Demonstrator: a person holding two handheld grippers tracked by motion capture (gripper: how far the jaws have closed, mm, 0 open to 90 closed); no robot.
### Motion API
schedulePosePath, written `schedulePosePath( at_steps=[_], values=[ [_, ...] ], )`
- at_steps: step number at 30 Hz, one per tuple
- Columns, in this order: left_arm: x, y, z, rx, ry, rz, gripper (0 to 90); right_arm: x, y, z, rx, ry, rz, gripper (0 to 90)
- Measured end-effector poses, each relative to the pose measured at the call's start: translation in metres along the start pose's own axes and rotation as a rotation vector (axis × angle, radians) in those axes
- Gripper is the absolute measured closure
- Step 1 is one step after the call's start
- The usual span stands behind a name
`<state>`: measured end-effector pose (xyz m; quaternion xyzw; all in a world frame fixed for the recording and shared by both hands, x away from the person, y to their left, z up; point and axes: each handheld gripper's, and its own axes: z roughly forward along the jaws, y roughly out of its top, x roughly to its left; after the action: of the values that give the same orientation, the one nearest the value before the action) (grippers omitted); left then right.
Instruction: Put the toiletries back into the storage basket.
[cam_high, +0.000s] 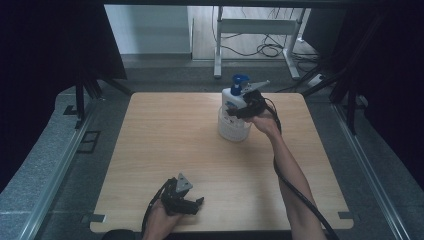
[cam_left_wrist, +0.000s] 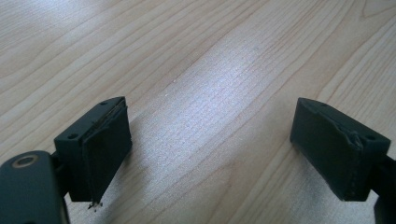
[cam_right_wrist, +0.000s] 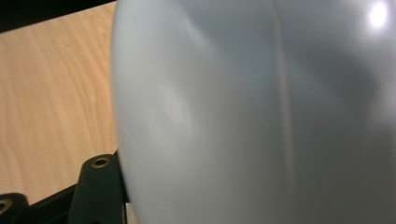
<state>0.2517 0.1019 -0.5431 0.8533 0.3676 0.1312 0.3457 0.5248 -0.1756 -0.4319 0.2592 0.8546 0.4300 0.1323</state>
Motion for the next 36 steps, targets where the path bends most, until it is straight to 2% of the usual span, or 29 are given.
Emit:
schedulePosePath(
  at_steps=[12, 22, 36],
  values=[
    [0.0, 0.0, 0.0, 0.0, 0.0, 0.0, 11.8, 0.004, 0.0, -0.002, 0.005, -0.018, -0.022, 35.3],
    [0.0, 0.0, 0.0, -0.002, -0.001, -0.002, 11.8, 0.004, 0.004, -0.013, -0.027, -0.031, -0.015, 30.6],
    [0.0, 0.0, 0.0, -0.002, 0.001, 0.0, 11.8, 0.007, 0.014, -0.032, -0.06, -0.053, -0.018, 18.7]
  ],
)
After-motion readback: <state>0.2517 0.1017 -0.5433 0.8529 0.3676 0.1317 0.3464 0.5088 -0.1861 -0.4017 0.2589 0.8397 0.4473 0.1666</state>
